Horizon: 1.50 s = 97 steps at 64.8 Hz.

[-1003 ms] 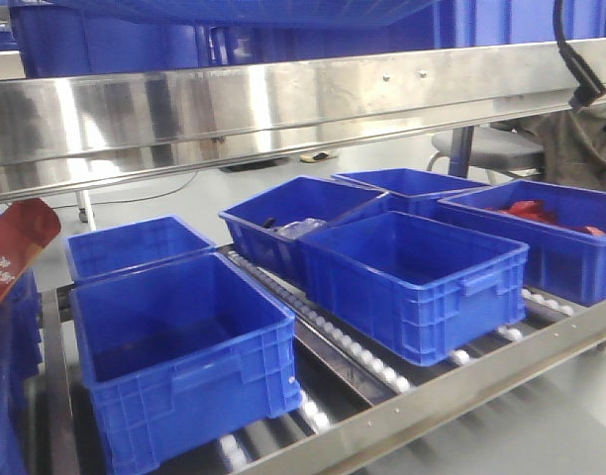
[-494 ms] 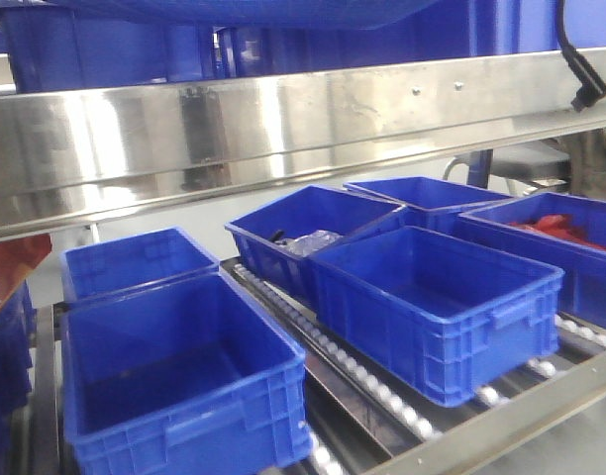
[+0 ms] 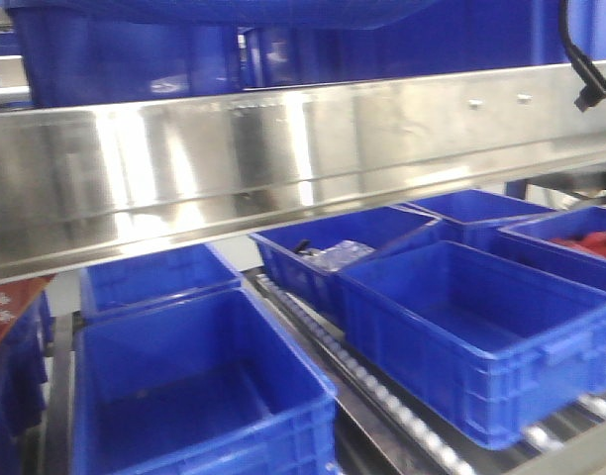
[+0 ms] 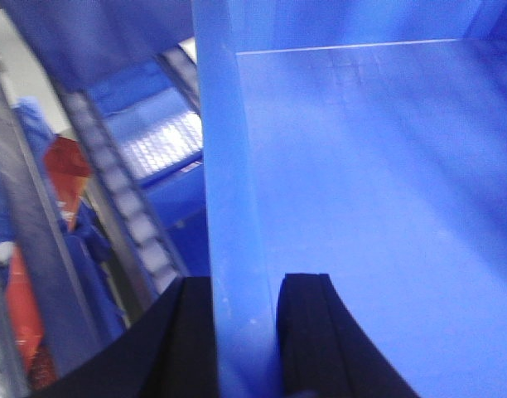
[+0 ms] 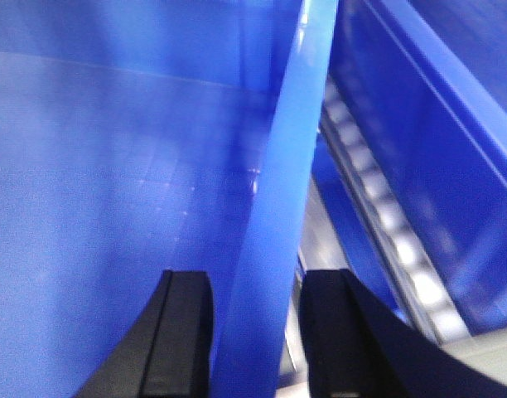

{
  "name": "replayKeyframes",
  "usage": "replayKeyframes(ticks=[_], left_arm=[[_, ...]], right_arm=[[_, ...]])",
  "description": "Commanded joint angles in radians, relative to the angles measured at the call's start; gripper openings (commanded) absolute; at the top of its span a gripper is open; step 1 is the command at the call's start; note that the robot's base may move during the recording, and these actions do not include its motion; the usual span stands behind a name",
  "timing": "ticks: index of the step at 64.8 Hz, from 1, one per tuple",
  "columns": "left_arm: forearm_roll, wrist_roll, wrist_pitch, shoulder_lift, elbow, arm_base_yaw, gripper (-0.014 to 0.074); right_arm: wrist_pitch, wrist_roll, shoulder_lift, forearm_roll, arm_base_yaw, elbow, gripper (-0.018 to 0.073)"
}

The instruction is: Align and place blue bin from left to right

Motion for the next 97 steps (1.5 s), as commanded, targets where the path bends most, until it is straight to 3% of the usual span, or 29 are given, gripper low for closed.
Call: replayKeyframes(ticks=[1,97], left_arm=[[-0.060,0.011,-0.096,-0.029,-0.025,-0.015,-0.0010],[-0.060,0.011,-0.096,-0.029,-0.025,-0.015,-0.0010]], right_arm=[[-0.105,0.025,-0.008,-0.009,0.006,-0.012,-0.0079],[-0.107,0.025,-0.008,-0.009,0.006,-0.012,-0.0079]])
